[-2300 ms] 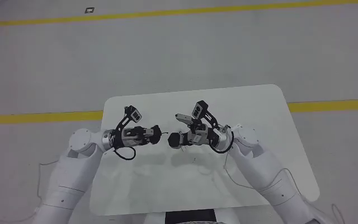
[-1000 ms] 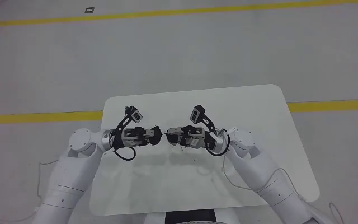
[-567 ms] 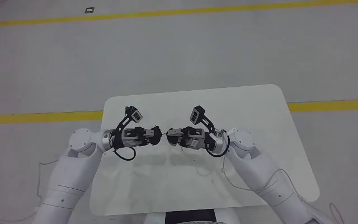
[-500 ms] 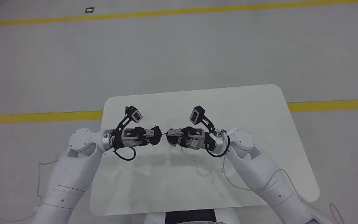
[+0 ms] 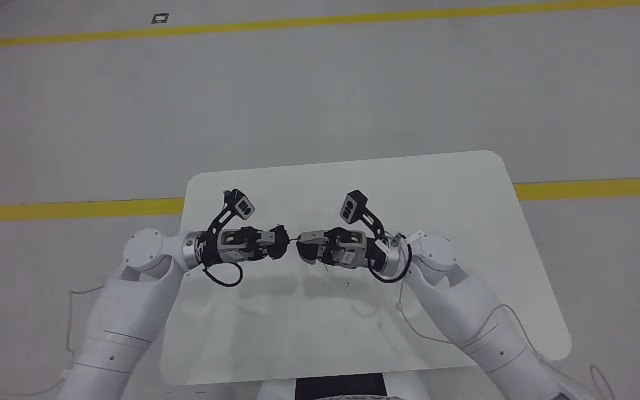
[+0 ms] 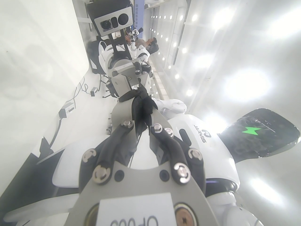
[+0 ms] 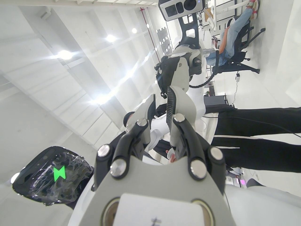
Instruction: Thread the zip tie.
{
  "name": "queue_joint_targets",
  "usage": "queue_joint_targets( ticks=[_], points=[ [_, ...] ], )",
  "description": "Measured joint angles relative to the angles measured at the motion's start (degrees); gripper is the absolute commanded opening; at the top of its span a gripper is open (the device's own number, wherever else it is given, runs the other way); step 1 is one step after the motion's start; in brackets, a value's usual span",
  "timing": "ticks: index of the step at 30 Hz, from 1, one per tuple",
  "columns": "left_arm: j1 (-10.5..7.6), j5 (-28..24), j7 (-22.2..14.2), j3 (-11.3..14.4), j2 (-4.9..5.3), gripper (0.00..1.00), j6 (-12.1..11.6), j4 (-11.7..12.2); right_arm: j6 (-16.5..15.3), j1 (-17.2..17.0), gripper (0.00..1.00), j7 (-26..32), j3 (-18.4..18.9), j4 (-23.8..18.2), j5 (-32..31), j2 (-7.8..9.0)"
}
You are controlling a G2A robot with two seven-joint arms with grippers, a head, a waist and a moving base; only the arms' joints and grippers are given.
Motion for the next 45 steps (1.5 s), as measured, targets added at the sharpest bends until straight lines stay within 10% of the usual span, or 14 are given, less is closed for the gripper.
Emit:
queue_joint_targets(
  ticks=[22,23,26,45],
  points=[
    [0.00,0.00,0.00,0.00,0.00,0.00,0.00,0.00,0.01,-0.01,0.00,-0.48,-0.26,-0.57,-0.40,0.24],
    [0.00,0.00,0.00,0.00,0.00,0.13,0.00,0.00,0.00,-0.05,0.00,-0.54,-0.27,-0.59,-0.47,0.25],
    [0.00,0.00,0.00,0.00,0.00,1.00,0.00,0.00,-0.08,-0.18,0.00,-0.90,-0.22,-0.61,-0.73,0.31],
    [0.46,-0.18,3.98,0.82,0.07,1.00,-0.83,-0.84,-1.86,-1.99,0.00,-7.04,0.83,-1.46,-0.69,0.42]
  ],
)
